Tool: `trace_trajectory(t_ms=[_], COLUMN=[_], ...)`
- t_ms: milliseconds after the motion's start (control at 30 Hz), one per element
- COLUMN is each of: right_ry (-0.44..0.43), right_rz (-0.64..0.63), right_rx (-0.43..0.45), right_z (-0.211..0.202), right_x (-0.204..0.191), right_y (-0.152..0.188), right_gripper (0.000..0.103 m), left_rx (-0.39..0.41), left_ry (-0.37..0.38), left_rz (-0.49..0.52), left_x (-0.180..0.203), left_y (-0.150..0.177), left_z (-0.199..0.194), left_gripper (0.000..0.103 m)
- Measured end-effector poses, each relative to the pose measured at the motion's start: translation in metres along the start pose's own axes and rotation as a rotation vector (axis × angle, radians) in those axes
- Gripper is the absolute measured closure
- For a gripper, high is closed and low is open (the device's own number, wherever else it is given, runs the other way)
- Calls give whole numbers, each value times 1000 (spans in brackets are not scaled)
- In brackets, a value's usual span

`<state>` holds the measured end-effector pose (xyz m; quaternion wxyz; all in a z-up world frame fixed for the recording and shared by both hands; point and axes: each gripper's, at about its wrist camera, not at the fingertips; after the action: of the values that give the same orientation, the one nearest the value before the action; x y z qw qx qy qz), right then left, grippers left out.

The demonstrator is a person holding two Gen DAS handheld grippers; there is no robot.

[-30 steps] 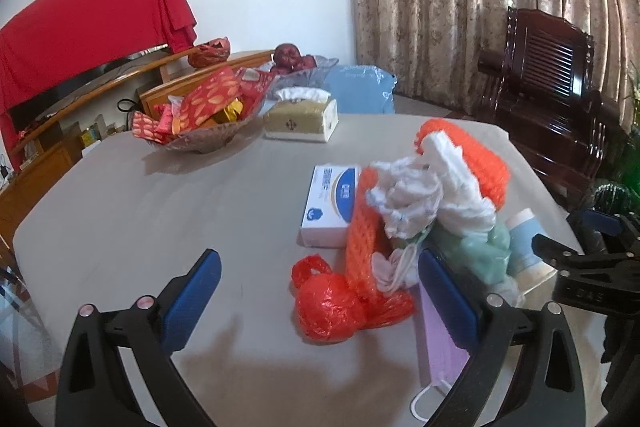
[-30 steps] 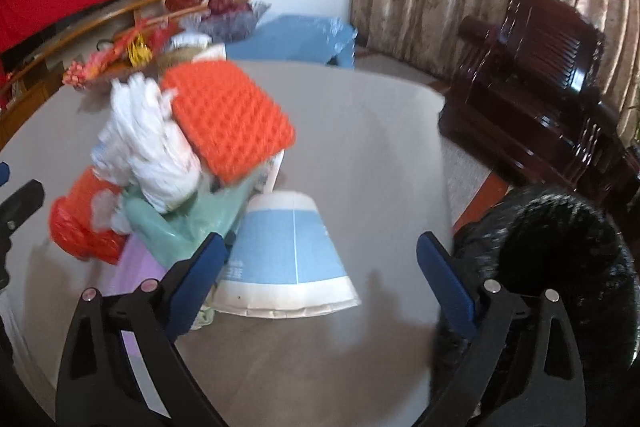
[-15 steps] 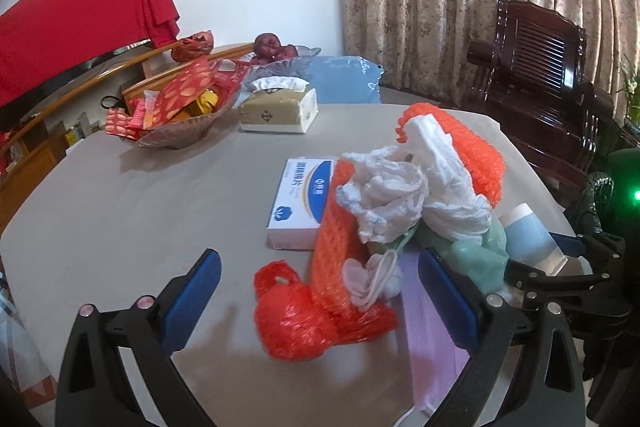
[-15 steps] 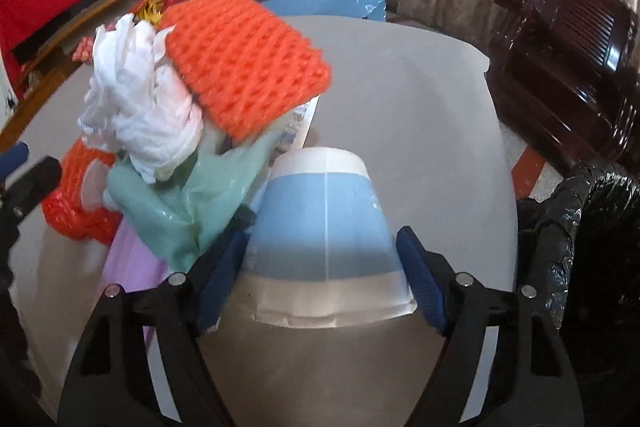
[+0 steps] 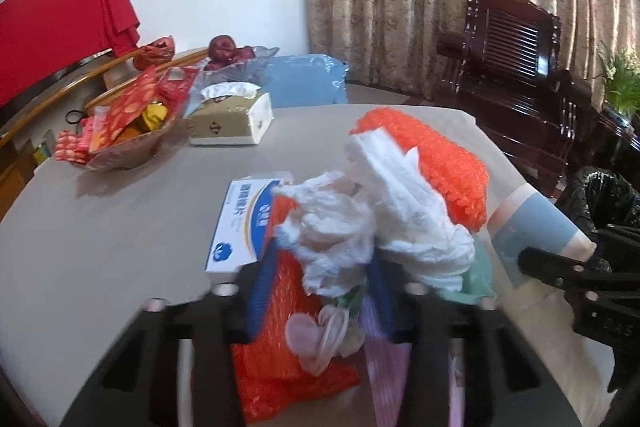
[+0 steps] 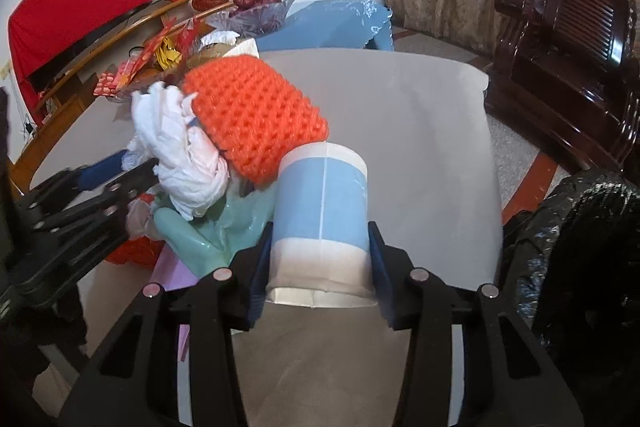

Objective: Collect trash
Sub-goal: 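Carry the paper cup over the bin and open the right gripper while the left gripper grasps white tissue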

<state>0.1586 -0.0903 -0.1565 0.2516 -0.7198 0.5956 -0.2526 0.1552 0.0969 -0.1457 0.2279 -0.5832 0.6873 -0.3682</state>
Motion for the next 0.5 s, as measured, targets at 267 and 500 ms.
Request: trace_trajectory(t_ms=[267,500], right_ry=[-8,-9], right_rz=[24,62], right_rx=[63,147], right_z=[-33,-76], right_x=[8,24], right_y=[-2,-12], right_gripper=[60,60], left_rx=[85,163], left_ry=[-36,-67], left_rz=[-58,-50], left_x=[-13,-10], left_y=[-8,-18], left_z=[-39,-94], left_gripper=[96,96])
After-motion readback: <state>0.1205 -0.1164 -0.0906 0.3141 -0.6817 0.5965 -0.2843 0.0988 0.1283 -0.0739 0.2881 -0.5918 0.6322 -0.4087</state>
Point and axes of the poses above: each gripper's, at about its wrist camera, not at the fingertips, and z roughly the way its jaws point, x to its right, y to its underside, and after that the axes turned 15 degrees about y, right-handed
